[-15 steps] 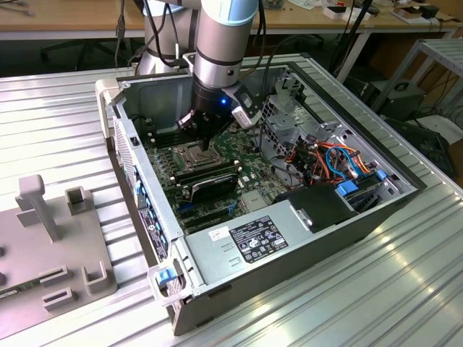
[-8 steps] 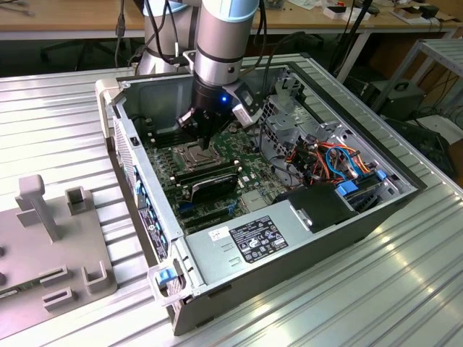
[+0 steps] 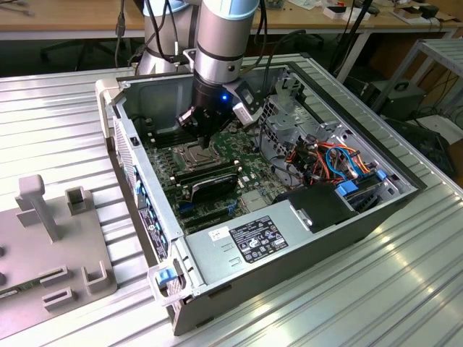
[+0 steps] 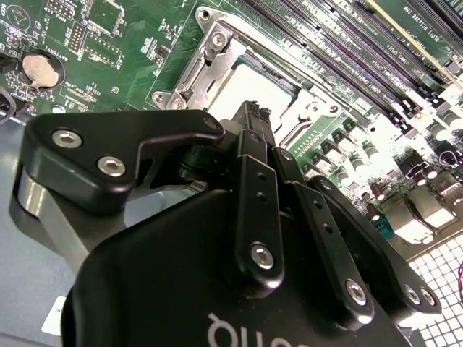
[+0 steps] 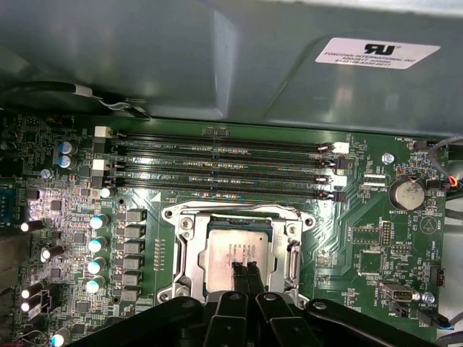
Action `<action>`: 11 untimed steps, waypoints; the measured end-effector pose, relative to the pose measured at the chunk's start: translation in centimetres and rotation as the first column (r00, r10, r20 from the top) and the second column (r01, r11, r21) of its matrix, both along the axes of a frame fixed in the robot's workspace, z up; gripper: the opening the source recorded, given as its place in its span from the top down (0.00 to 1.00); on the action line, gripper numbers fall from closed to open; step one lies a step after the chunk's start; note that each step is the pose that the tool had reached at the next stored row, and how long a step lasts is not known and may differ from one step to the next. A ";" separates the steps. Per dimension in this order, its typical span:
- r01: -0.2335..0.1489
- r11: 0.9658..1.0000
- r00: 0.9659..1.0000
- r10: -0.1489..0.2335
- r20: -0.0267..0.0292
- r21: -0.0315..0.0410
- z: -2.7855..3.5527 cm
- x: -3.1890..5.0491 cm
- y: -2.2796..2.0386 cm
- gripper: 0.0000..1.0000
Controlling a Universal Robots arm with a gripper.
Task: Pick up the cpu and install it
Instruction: 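Install the second cpu locking lever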
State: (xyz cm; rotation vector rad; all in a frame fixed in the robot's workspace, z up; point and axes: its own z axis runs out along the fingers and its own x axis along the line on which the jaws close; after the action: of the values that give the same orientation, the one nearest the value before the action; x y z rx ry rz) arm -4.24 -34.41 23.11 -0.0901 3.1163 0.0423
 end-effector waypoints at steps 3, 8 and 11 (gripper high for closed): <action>0.000 1.000 1.000 0.000 0.000 0.000 0.03 0.00 0.00 0.89; 0.000 1.000 1.000 0.000 0.000 0.000 0.15 0.00 0.00 0.89; 0.000 1.000 1.000 0.000 0.000 0.000 0.16 0.00 0.00 0.89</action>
State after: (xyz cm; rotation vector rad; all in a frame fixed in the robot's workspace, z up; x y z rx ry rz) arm -4.24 -34.41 23.26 -0.0901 3.1163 0.0423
